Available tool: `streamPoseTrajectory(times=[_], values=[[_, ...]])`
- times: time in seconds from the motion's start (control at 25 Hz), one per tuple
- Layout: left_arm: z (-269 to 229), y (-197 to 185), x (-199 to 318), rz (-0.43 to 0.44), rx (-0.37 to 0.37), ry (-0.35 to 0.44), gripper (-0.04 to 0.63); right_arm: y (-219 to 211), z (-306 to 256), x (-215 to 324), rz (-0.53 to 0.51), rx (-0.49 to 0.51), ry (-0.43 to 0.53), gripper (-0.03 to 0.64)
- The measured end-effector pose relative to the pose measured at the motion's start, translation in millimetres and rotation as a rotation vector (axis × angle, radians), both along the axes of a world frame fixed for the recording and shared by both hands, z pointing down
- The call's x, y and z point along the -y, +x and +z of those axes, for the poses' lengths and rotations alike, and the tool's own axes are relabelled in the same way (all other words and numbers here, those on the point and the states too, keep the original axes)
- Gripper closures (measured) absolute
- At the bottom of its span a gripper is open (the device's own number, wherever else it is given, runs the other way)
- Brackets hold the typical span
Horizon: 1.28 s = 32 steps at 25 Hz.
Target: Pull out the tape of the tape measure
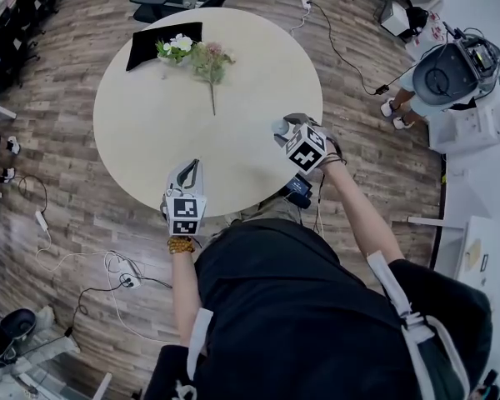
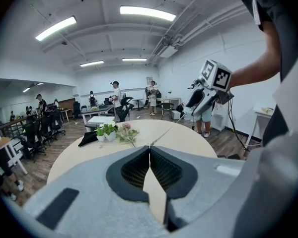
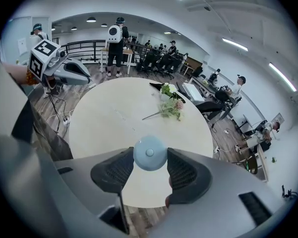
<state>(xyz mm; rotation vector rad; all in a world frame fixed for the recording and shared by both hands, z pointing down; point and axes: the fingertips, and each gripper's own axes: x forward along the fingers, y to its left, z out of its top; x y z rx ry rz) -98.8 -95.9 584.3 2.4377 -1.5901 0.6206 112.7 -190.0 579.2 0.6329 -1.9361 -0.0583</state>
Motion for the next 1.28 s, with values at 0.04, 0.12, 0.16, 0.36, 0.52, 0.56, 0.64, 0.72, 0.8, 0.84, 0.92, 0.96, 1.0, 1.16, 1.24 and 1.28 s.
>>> streamPoseTrajectory(times=[0.04,0.12,0.16,0.36,0.52,0.56,0.64,0.72,0.8,0.84,0.92,0.96,1.0,1.16,1.24,1.28], values=[[-0.3,0.1,-0.3,0.0,-0.003,0.001,0.58,2.0,-1.0,0.5,0.005,0.003,0.0,0.403],[-1.6,0.0,-0.5,0.003,-0.009,0.003,0.58,3.3,-2.7,0.8,0.01,0.011,-0.001,0.402],[-2.2,1.0,-0.8,0.008,-0.007,0.003,0.58,4.0,-3.0,0.8,0.013,0.012,0.0,0.402],[-0.4,8.8,-2.5,0.026,-0.008,0.002,0.58,10.7,-2.6,2.4,0.033,0.013,0.003,0.402],[2.7,6.6,-2.8,0.029,0.008,-0.003,0.58,9.2,-3.6,4.4,0.037,0.016,0.009,0.402],[3.5,6.2,-2.8,0.03,0.015,-0.004,0.58,9.1,-3.5,4.9,0.036,0.014,0.01,0.403],[4.0,4.8,-2.8,0.027,0.021,-0.006,0.58,8.5,-3.7,5.6,0.038,0.014,0.014,0.403],[4.7,2.0,-2.9,0.016,0.02,-0.009,0.58,8.6,-3.2,5.5,0.043,0.016,0.013,0.403],[6.3,-4.1,-3.5,-0.005,0.019,-0.014,0.58,10.6,-2.5,6.4,0.046,0.007,0.018,0.403],[7.3,-8.6,-4.1,-0.019,0.018,-0.017,0.58,12.1,-2.4,7.3,0.048,0.002,0.022,0.403],[10.1,-17.7,-6.6,-0.044,0.014,-0.024,0.58,14.9,-2.7,8.2,0.054,0.004,0.026,0.403],[11.8,-21.7,-8.1,-0.054,0.016,-0.028,0.58,16.4,-3.2,8.4,0.058,0.007,0.028,0.403],[13.1,-25.3,-9.5,-0.062,0.024,-0.033,0.58,17.9,-4.0,8.9,0.062,0.011,0.031,0.403],[12.2,-37.0,-12.6,-0.095,0.03,-0.035,0.58,21.0,-7.0,10.1,0.075,0.033,0.037,0.403],[13.4,-38.2,-13.6,-0.099,0.031,-0.035,0.58,20.6,-5.7,9.3,0.075,0.033,0.039,0.403],[14.2,-38.0,-14.2,-0.099,0.034,-0.035,0.58,20.9,-4.9,8.9,0.077,0.033,0.04,0.403]])
